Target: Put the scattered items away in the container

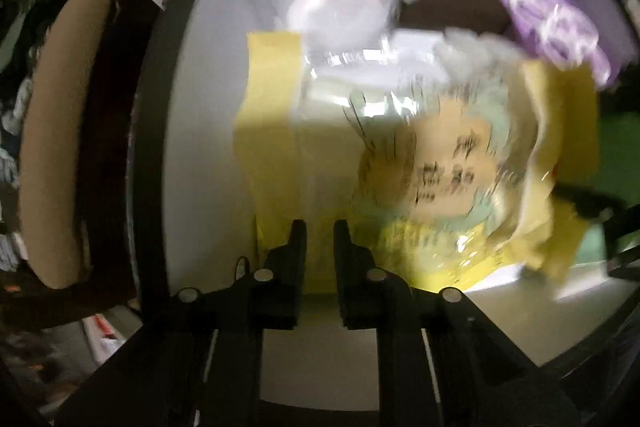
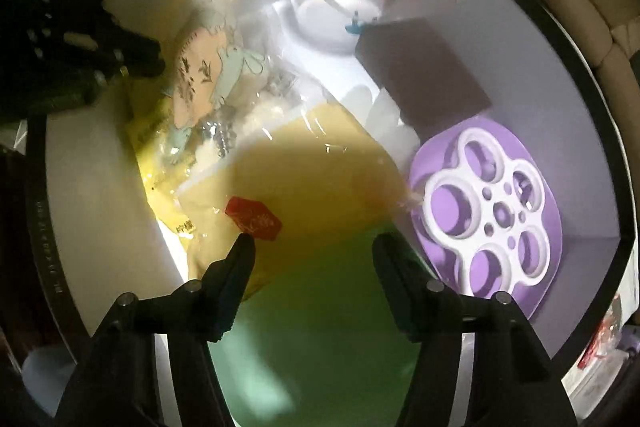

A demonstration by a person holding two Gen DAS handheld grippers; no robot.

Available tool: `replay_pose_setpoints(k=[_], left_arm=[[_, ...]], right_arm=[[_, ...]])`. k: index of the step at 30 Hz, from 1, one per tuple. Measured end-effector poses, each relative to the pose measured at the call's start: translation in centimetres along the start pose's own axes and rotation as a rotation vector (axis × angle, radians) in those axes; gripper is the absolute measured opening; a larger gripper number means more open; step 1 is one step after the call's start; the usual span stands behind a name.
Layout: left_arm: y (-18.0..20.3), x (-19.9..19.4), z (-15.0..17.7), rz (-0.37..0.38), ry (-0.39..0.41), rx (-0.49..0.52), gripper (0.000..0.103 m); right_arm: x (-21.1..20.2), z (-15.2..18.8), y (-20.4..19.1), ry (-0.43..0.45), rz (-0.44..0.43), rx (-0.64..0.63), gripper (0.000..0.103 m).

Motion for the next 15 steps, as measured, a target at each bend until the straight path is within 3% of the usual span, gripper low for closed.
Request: replay_pose_setpoints(k=[3, 5, 7, 8, 12, 15], left_arm=[[0.5, -1.3, 0.3, 0.013, 0.048, -0.003, 0.014], [1.0, -3.1, 0.8, 0.026, 0.119, 0.003, 0.026], [1.4, -4.5, 1.4, 0.004, 0.185, -0.007, 0.067], [1.6, -5.1, 1.8, -0.017, 0.214, -0.012, 0.073], [2.7, -5.5, 3.0, -0.032, 0.228, -0.034, 0.074], [2.9, -5.7, 3.8, -0.011, 0.234, -0.069, 0.077]], right_arm=[[-1.7, 0.7, 0.2, 0.054, -0.016, 0.027, 0.065], [-3.5, 1.5, 0.4, 0.113, -0.023, 0.047, 0.066], [-5.0, 2.2, 0.6, 0.168, -0.032, 0.068, 0.074], [-5.5, 2.7, 0.7, 0.188, -0.029, 0.083, 0.079], [-6.8, 3.7, 1.1, 0.223, -0.037, 0.126, 0.081], [-9.1, 5.2, 1.4, 0.303, -0.108, 0.195, 0.083]])
Point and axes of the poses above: each gripper's, at about its wrist camera, not at the fingertips, and x roughly the way its jaws point, y to its right, z to its underside, the point moved 8 cm from there along x, roughly the way its jaws point, and after that the axes turned 13 degrees about -y, right-handed, at the moved point
